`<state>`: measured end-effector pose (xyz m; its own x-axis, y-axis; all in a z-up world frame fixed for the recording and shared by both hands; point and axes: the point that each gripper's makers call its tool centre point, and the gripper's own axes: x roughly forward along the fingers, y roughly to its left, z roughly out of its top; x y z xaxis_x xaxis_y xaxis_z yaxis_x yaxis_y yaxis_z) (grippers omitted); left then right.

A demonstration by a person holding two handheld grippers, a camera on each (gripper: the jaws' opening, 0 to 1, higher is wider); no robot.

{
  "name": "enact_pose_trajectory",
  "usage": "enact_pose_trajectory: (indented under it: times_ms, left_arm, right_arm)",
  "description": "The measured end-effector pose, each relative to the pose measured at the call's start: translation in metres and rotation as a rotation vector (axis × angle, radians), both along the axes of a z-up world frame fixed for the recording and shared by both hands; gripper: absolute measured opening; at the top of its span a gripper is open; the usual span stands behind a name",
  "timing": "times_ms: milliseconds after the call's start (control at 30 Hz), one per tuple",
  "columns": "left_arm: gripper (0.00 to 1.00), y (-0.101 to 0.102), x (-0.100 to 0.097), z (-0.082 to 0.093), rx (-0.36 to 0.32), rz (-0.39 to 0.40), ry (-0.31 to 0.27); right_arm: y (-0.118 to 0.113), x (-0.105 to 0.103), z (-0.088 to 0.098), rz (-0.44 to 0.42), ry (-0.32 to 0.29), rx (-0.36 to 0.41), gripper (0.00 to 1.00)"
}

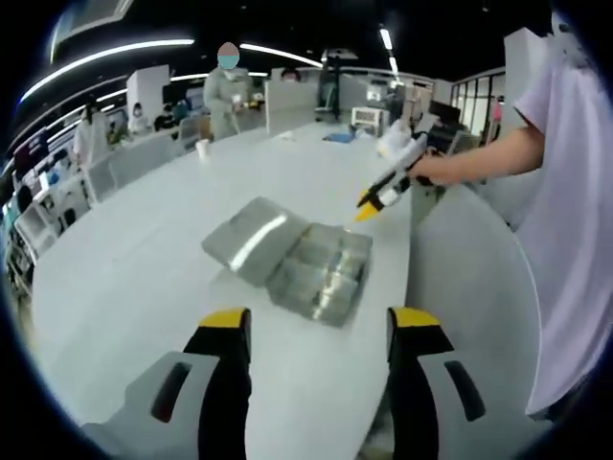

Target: Insert the divider into the dual guide fixture by aligning both edges with the guide slots and pushing it downward to the bottom, including one-sided entry, uneven engagement, binding, and posture correction.

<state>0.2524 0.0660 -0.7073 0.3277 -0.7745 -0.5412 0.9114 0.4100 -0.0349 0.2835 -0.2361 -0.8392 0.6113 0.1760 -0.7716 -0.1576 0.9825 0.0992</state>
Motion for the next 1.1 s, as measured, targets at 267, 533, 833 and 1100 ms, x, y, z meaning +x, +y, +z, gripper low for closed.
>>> enact_pose_trajectory:
  times_ms: [267,533,833,1100]
  left_arm:
    - [0.54,0.007,0.003,-0.003,-0.007,0.016,0.004]
    - [0.53,0.016,0.006,-0.006,-0.013,0.032,0.009]
    - [0.53,0.019,0.01,-0.007,-0.019,0.04,0.014]
    - [0.52,0.022,0.012,-0.011,-0.016,0.039,0.019]
  right_arm:
    - [0.004,0.003,-0.015,-0.082,0.024,-0.061,0.43]
    - [0.007,0.005,-0.024,-0.094,0.053,-0.09,0.42]
    - [0.009,0.007,-0.025,-0.094,0.064,-0.121,0.41]
    - [0.01,0.006,-0.025,-0.099,0.083,-0.124,0.37]
